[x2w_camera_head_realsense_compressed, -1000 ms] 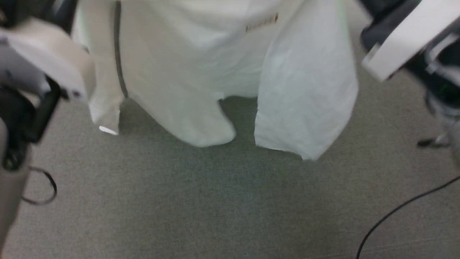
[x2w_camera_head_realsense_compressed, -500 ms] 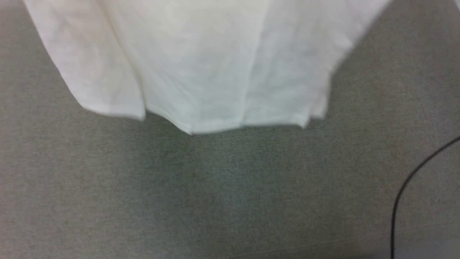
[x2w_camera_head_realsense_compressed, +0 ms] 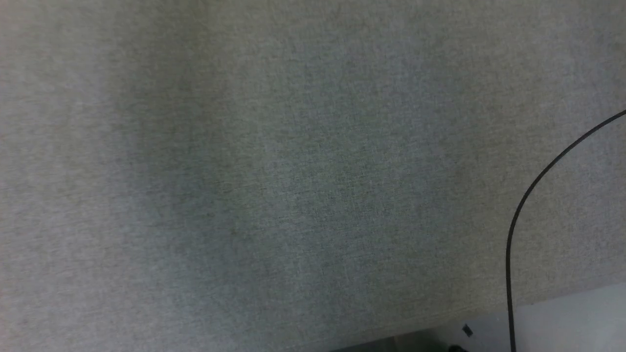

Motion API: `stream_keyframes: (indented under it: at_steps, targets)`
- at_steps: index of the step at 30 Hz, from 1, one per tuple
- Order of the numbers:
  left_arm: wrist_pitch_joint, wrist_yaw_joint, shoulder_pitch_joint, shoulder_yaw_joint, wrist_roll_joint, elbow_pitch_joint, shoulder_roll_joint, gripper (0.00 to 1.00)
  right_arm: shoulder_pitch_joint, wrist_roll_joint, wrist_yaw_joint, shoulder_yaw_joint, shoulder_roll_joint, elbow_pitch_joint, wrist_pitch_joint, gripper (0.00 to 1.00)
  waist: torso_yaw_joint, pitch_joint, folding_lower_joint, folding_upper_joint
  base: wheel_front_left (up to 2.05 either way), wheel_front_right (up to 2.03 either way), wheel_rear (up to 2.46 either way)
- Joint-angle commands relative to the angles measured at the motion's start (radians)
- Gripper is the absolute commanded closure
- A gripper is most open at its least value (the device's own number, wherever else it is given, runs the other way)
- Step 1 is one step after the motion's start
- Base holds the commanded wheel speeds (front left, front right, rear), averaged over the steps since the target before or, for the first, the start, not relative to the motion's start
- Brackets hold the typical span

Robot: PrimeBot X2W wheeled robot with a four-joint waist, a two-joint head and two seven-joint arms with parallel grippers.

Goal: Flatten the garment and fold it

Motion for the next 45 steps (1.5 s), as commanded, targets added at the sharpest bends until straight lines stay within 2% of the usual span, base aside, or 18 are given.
stream_keyframes:
  at_steps: [1,5,9,15,21,26,35,39,45]
  targets:
    - [-0.008,0.018,0.02,0.009,0.003,0.009,0.006,1.0,-0.002,0.011,-0.003,0.006,-0.004,0.015,-0.009,1.0,-0.026,0.044,-0.0003,0.0,0.0,0.0,0.0]
    - [-0.034,0.078,0.1,0.034,-0.021,0.011,-0.007,1.0,0.026,0.044,-0.003,0.087,0.017,0.057,-0.028,1.0,-0.019,0.059,-0.0003,0.0,0.0,0.0,0.0]
    - [-0.078,0.134,0.25,0.071,-0.072,-0.012,-0.027,1.0,0.098,0.074,-0.003,0.166,0.031,0.094,-0.04,1.0,0.002,0.045,-0.0003,0.0,0.0,0.0,0.0]
    - [-0.194,0.197,0.599,0.12,-0.166,-0.041,-0.081,1.0,0.317,0.121,-0.003,0.272,0.056,0.136,-0.049,1.0,0.045,-0.053,-0.0003,0.0,0.0,0.0,0.0]
    - [-0.282,0.238,0.986,0.154,-0.237,-0.176,-0.102,1.0,0.573,0.167,-0.003,0.331,0.068,0.127,-0.07,1.0,0.057,-0.181,-0.0003,0.0,0.0,0.0,0.0]
    - [-0.302,0.256,1.286,0.153,-0.274,-0.324,-0.104,1.0,0.77,0.171,-0.003,0.334,0.058,0.121,-0.099,1.0,0.068,-0.294,-0.0003,0.0,0.0,0.0,0.0]
    - [-0.264,0.342,1.74,0.165,-0.299,-0.619,-0.067,1.0,1.101,0.094,-0.003,0.255,0.064,0.155,-0.114,1.0,0.07,-0.462,-0.0003,0.0,0.0,0.0,0.0]
    - [-0.226,0.374,1.893,0.163,-0.291,-0.734,-0.032,1.0,1.227,0.038,-0.003,0.171,0.091,0.219,-0.112,1.0,0.076,-0.501,-0.0003,0.0,0.0,0.0,0.0]
    - [-0.181,0.436,2.085,0.173,-0.288,-0.866,-0.009,1.0,1.354,-0.072,-0.003,0.037,0.18,0.356,-0.13,1.0,0.071,-0.536,-0.0003,0.0,0.0,0.0,0.0]
